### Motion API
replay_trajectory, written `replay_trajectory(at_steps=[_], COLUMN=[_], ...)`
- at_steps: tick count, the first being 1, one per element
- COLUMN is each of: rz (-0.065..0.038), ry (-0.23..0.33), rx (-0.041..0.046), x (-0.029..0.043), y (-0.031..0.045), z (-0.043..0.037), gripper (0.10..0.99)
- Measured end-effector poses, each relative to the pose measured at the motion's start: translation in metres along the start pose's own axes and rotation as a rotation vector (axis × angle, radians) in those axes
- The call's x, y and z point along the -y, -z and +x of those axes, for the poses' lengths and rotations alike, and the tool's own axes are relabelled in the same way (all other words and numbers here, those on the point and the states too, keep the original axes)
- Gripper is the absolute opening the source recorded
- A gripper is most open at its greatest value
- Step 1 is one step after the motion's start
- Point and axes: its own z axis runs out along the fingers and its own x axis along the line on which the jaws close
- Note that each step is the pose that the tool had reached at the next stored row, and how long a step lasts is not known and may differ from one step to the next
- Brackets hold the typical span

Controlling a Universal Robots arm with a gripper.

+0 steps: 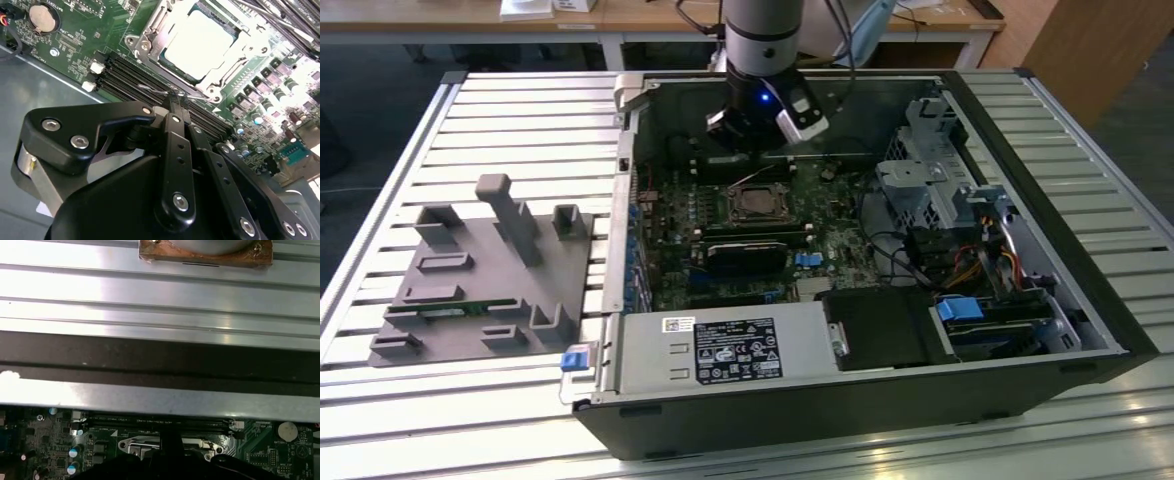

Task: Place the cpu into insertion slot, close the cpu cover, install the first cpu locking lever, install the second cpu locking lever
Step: 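Install the first cpu locking lever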

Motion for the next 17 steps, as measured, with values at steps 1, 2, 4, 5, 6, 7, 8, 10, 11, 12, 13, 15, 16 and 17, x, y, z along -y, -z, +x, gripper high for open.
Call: replay_trajectory(at_steps=[1,2,4,5,6,7,8,10,11,12,13,15,16,17], rz=[0.000,0.000,0.000,0.000,0.000,0.000,0.000,0.000,0.000,0.000,0.000,0.000,0.000,0.000], ry=[0.000,0.000,0.000,0.000,0.000,0.000,0.000,0.000,0.000,0.000,0.000,0.000,0.000,0.000], rx=[0.0000,0.0000,0.0000,0.0000,0.0000,0.0000,0.0000,0.0000,0.0000,0.0000,0.0000,0.0001,0.0000,0.0000], x=[0.0000,0.0001,0.0001,0.0001,0.0001,0.0001,0.0001,0.0001,0.0000,0.0000,-0.0001,-0.0001,-0.0001,-0.0001], y=[-0.0003,-0.0006,-0.0013,-0.0016,-0.0021,-0.0024,-0.0028,-0.0036,-0.0040,-0.0045,-0.0050,-0.0060,-0.0066,-0.0071], z=[-0.0007,-0.0012,-0.0021,-0.0026,-0.0033,-0.0039,-0.0045,-0.0058,-0.0065,-0.0070,-0.0076,-0.0088,-0.0094,-0.0099], gripper=[0.106,0.106,0.106,0.106,0.106,0.106,0.106,0.106,0.106,0.106,0.106,0.106,0.106,0.106])
